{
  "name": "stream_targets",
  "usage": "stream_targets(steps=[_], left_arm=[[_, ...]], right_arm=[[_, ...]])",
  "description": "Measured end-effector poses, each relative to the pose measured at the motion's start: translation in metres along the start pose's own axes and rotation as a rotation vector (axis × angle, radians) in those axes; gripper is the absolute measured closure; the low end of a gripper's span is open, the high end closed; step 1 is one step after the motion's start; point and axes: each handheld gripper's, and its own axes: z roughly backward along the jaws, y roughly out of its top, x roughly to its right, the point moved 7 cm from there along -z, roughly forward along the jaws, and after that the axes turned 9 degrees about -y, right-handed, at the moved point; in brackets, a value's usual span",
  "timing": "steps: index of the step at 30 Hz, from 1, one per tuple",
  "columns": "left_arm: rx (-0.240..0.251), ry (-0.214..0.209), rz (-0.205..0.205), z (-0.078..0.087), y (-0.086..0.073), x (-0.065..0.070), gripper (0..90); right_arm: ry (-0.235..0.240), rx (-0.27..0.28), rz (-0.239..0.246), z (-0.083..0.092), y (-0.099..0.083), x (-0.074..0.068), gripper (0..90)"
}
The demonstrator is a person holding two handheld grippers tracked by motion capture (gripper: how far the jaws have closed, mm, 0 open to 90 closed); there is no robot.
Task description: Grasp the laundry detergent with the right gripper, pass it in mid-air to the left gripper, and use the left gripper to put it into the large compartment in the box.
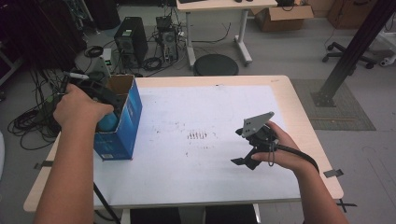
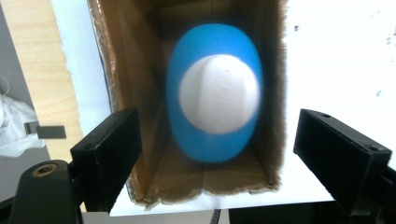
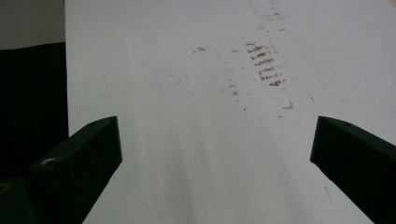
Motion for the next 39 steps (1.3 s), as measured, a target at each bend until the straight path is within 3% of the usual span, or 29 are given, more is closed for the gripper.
stream_targets(steps=[2,8,14,18,24,28,31,32,33,34,35,36,39], left_arm=[[0.005,-0.003,0.003,0.002,-0.001,0.002,14.5],[0.024,0.008,-0.038,0.015,-0.002,0.01,9.8],[0.014,0.023,-0.036,0.024,-0.003,0.018,0.2],[0.035,0.015,-0.077,0.036,-0.003,0.031,0.2],[0.063,-0.023,-0.201,0.051,0.0,0.058,0.2],[0.034,-0.011,-0.305,0.058,-0.001,0.077,0.2],[0.04,-0.04,-0.386,0.065,-0.002,0.094,0.2],[0.04,-0.04,-0.386,0.065,-0.002,0.094,0.2],[0.039,-0.06,-0.442,0.067,-0.003,0.104,0.2],[0.034,-0.072,-0.469,0.067,-0.005,0.11,0.2],[0.034,-0.072,-0.469,0.067,-0.005,0.11,0.2],[0.014,-0.082,-0.53,0.067,-0.008,0.118,0.2],[-0.018,-0.091,-0.624,0.062,-0.015,0.131,0.2]], right_arm=[[-0.001,0.004,0.002,0.002,0.001,0.0,2.1],[-0.007,0.0,0.002,0.006,0.001,0.002,2.1],[-0.014,0.007,0.006,0.013,0.004,0.002,2.1],[-0.022,0.006,0.003,0.019,0.003,0.004,2.1],[-0.037,-0.007,-0.001,0.028,0.004,0.013,2.1],[-0.052,-0.007,0.002,0.038,0.01,0.019,2.1],[-0.059,-0.008,0.006,0.043,0.015,0.022,2.1],[-0.059,-0.008,0.006,0.043,0.015,0.022,2.1],[-0.062,-0.012,0.012,0.045,0.017,0.023,2.1],[-0.064,-0.013,0.013,0.046,0.018,0.023,2.1],[-0.065,-0.016,0.013,0.047,0.019,0.023,2.1],[-0.066,-0.02,0.014,0.048,0.02,0.023,2.1],[-0.069,-0.033,0.018,0.05,0.023,0.024,2.1]])
